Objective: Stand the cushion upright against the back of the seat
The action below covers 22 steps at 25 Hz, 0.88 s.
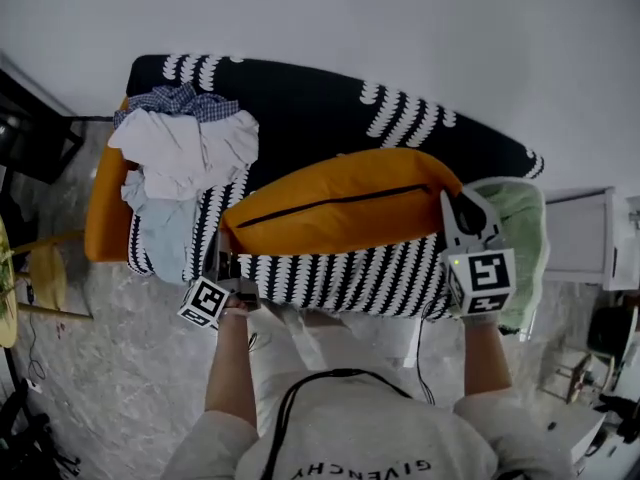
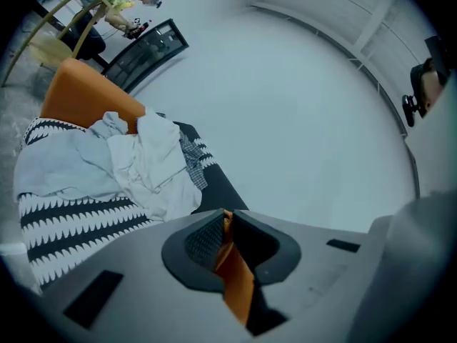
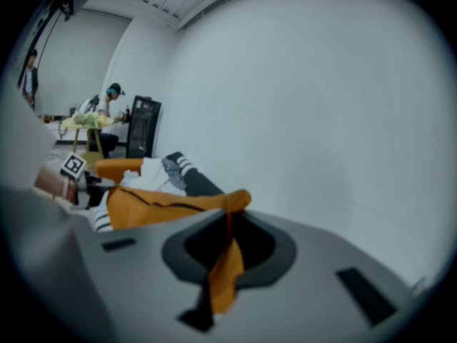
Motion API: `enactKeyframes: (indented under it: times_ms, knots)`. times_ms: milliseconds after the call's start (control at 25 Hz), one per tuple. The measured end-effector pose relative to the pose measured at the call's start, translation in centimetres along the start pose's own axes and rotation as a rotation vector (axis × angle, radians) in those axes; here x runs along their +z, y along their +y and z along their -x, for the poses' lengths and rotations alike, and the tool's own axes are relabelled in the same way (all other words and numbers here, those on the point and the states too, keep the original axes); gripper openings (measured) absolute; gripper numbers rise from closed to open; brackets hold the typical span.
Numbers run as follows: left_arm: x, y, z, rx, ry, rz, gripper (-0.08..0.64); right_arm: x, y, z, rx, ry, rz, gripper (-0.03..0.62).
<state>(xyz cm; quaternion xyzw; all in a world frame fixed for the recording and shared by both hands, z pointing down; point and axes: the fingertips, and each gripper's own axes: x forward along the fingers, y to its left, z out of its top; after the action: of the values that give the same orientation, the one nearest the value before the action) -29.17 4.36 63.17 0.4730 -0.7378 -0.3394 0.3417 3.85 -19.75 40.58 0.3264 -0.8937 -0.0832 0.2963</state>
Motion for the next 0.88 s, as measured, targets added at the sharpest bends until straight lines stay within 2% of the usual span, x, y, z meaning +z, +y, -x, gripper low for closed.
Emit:
enactKeyframes:
  times_ms: [120,320,480,760,880]
  knots:
    - [0.2,-1.5,-1.3,-0.023,-0.003,-0.011,0.058,-2.1,-1.0,0.8,-0.016,0.026,-0.029,0.040]
    - [0.2,-3.9,-3.4,-0.050,0.006,-0.015,0.058,-4.7,-2.9,1.8,-0.013,0.033,-0.161,0.040]
    - [0.4,-5.7,-4.6,-0.079,0.007,-0.004,0.057,-6.3,-4.0,2.5,-0.023,0.038,-0.224,0.040]
    - [-0.6,-8.0,-6.8,-0.100,0.062,0.002,0.058,-9.0,-5.8,3.0,-0.062,0.051,-0.331,0.037]
    - [-0.7,-9.6,-8.2,-0.152,0.077,0.010,0.057,-9.6,-6.7,2.8,-0.083,0.043,-0.360,0.037]
